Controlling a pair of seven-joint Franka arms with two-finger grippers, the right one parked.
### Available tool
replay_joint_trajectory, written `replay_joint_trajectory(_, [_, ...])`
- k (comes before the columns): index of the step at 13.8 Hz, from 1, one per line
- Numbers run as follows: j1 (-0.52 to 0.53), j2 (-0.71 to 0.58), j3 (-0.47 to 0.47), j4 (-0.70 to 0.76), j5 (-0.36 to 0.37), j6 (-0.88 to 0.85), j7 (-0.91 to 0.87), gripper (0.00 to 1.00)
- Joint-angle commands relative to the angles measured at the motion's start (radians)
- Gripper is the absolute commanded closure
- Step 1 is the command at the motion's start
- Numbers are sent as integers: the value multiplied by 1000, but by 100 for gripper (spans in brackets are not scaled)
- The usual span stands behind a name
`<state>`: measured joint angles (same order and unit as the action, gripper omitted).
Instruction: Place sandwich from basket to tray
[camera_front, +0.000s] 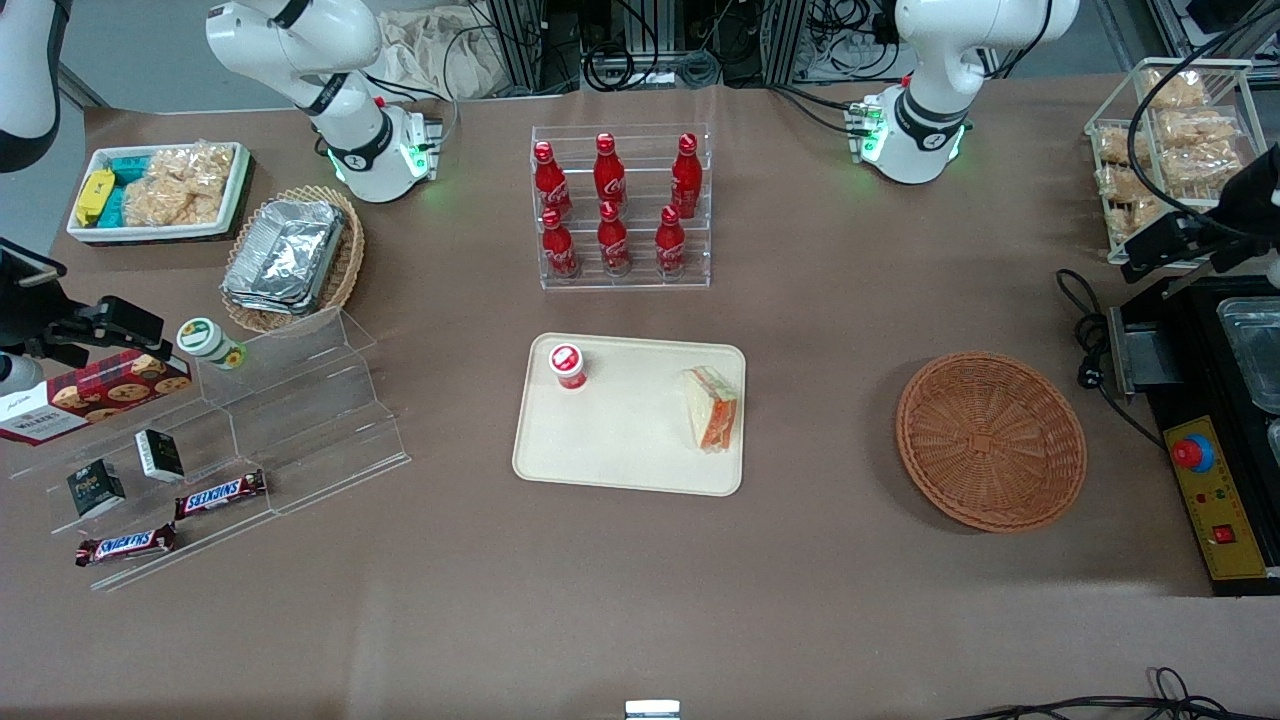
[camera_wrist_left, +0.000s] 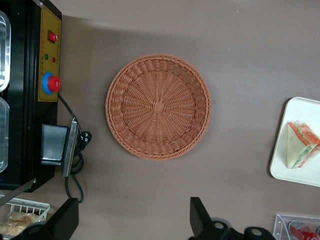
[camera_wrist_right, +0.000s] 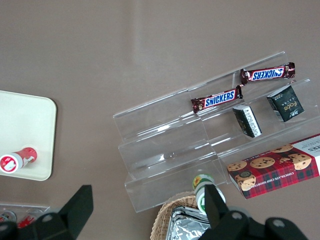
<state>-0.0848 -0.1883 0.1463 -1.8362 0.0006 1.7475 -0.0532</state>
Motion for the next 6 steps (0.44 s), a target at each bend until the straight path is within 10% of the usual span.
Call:
replay_joint_trajectory(1, [-4,-45,6,-55,-13,26,10,0])
replay_joint_trajectory(6, [-6,-31,-8,-37,7,23,15,0])
